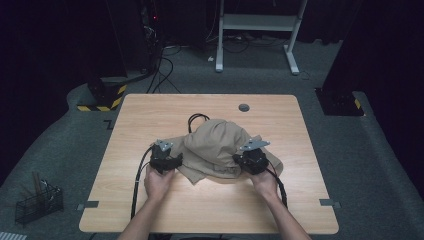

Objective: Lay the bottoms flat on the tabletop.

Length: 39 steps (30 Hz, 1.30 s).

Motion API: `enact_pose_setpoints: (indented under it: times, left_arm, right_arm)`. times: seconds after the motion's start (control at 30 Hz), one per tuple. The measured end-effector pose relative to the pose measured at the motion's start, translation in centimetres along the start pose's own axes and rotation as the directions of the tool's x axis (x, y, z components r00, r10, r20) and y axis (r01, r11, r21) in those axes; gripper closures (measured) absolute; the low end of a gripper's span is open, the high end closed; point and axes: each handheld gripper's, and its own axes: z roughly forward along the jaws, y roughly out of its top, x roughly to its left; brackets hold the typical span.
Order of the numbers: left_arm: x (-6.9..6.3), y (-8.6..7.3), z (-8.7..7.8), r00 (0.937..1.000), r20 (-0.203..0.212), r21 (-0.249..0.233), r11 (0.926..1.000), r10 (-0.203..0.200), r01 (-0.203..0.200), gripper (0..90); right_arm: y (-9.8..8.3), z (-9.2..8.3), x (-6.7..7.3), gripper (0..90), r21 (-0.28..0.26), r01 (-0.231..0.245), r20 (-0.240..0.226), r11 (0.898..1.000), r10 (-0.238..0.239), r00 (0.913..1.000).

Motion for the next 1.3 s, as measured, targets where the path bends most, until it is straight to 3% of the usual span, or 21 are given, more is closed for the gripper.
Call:
enact_pose_setpoints:
  times: [0.17,0.3,0.37,0.47,0.53,0.57,0.6,0.77,0.83,0.9,0.93,0.97,1.0,1.03,1.07,1.13,1.17,1.2,1.23,1.27,1.3]
  left_arm:
    - [0.0,0.0,0.0,1.0000,0.000,0.000,1.0000,0.001,-0.001,32.4]
    - [0.0,0.0,0.0,1.0000,0.001,0.000,1.0000,0.001,-0.001,32.4]
    - [0.0,0.0,0.0,1.0000,0.002,0.000,1.0000,0.001,-0.001,32.4]
    - [0.0,0.0,0.0,1.0000,0.004,-0.001,1.0000,-0.003,0.003,32.3]
    - [0.0,-0.1,-0.1,0.9999,0.016,0.001,1.0000,0.003,-0.003,31.1]
    - [0.1,-0.1,-0.2,0.9997,0.022,0.007,0.9999,0.008,-0.008,30.6]
    - [0.1,0.0,-0.4,0.9996,0.029,0.017,0.9998,0.005,-0.006,30.6]
    - [-0.9,0.3,-1.8,0.9953,0.093,-0.001,0.9996,0.029,-0.029,26.9]
    - [-2.1,0.5,-2.9,0.9856,0.159,-0.027,0.9981,0.058,-0.055,26.5]
    - [-2.5,0.5,-3.2,0.9803,0.186,-0.029,0.9976,0.067,-0.062,25.9]
    - [-3.6,0.4,-3.6,0.9676,0.232,-0.026,0.9952,0.098,-0.095,25.5]
    - [-3.6,0.4,-3.6,0.9676,0.232,-0.026,0.9952,0.098,-0.095,25.4]
    - [-4.8,0.4,-3.6,0.9544,0.258,-0.018,0.9883,0.151,-0.151,25.3]
    - [-4.8,0.4,-3.6,0.9544,0.258,-0.018,0.9883,0.151,-0.151,24.8]
    - [-6.0,0.3,-3.3,0.9416,0.281,-0.002,0.9811,0.186,-0.193,24.3]
    - [-7.1,0.4,-2.8,0.9279,0.299,0.010,0.9716,0.223,-0.236,24.4]
    - [-7.1,0.4,-2.8,0.9279,0.299,0.010,0.9716,0.223,-0.236,24.8]
    - [-8.0,0.4,-2.4,0.9194,0.306,0.022,0.9637,0.247,-0.266,25.9]
    - [-8.0,0.4,-2.4,0.9194,0.306,0.022,0.9637,0.247,-0.266,28.7]
    - [-8.6,0.3,-2.0,0.9133,0.310,0.035,0.9567,0.264,-0.289,33.3]
    - [-8.6,0.3,-2.0,0.9133,0.310,0.035,0.9567,0.264,-0.289,37.0]
  right_arm:
    - [-0.3,-1.7,-1.8,88.5,-0.045,-0.048,0.078,0.998,0.051,0.9957]
    - [-2.2,-2.3,-4.5,88.3,-0.030,-0.124,0.186,0.992,0.128,0.9743]
    - [-3.6,-1.9,-5.1,87.5,0.004,-0.150,0.198,0.989,0.146,0.9692]
    - [-4.8,-1.5,-5.4,83.4,0.020,-0.184,0.186,0.983,0.177,0.9666]
    - [-5.2,-1.7,-5.3,73.0,0.011,-0.191,0.180,0.981,0.186,0.9660]
    - [-4.8,-2.4,-4.9,61.6,-0.019,-0.197,0.163,0.980,0.198,0.9667]
    - [-4.8,-2.4,-4.9,61.6,-0.019,-0.197,0.163,0.980,0.198,0.9667]
    - [-3.3,-4.4,-3.3,52.9,-0.095,-0.141,0.106,0.985,0.151,0.9828]
    - [-2.6,-4.2,-2.2,50.1,-0.100,-0.091,0.080,0.991,0.099,0.9919]
    - [-2.1,-3.5,-1.6,47.9,-0.080,-0.068,0.057,0.994,0.073,0.9957]
    - [-2.0,-3.0,-1.2,47.7,-0.074,-0.056,0.044,0.996,0.059,0.9973]
    - [-2.0,-3.0,-1.2,47.7,-0.074,-0.056,0.044,0.996,0.059,0.9973]
    - [-1.7,-2.2,-0.6,47.5,-0.063,-0.035,0.032,0.997,0.037,0.9988]
    - [-1.5,-1.7,-0.4,47.6,-0.057,-0.032,0.025,0.998,0.033,0.9991]
    - [-1.4,-1.2,-0.2,48.5,-0.044,-0.033,0.027,0.998,0.034,0.9990]
    - [-1.2,-0.3,0.0,57.3,-0.015,-0.023,0.032,1.000,0.023,0.9992]
    - [-1.2,-0.3,0.0,57.3,-0.015,-0.023,0.032,1.000,0.023,0.9992]
    - [-1.2,0.4,-0.1,71.8,0.020,-0.017,0.032,1.000,0.016,0.9994]
    - [-1.2,0.4,-0.1,71.8,0.020,-0.017,0.032,1.000,0.016,0.9994]
    - [-1.4,0.6,-0.4,84.3,0.034,-0.033,0.024,0.999,0.032,0.9992]
    - [-1.4,0.6,-0.4,84.3,0.034,-0.033,0.024,0.999,0.032,0.9992]
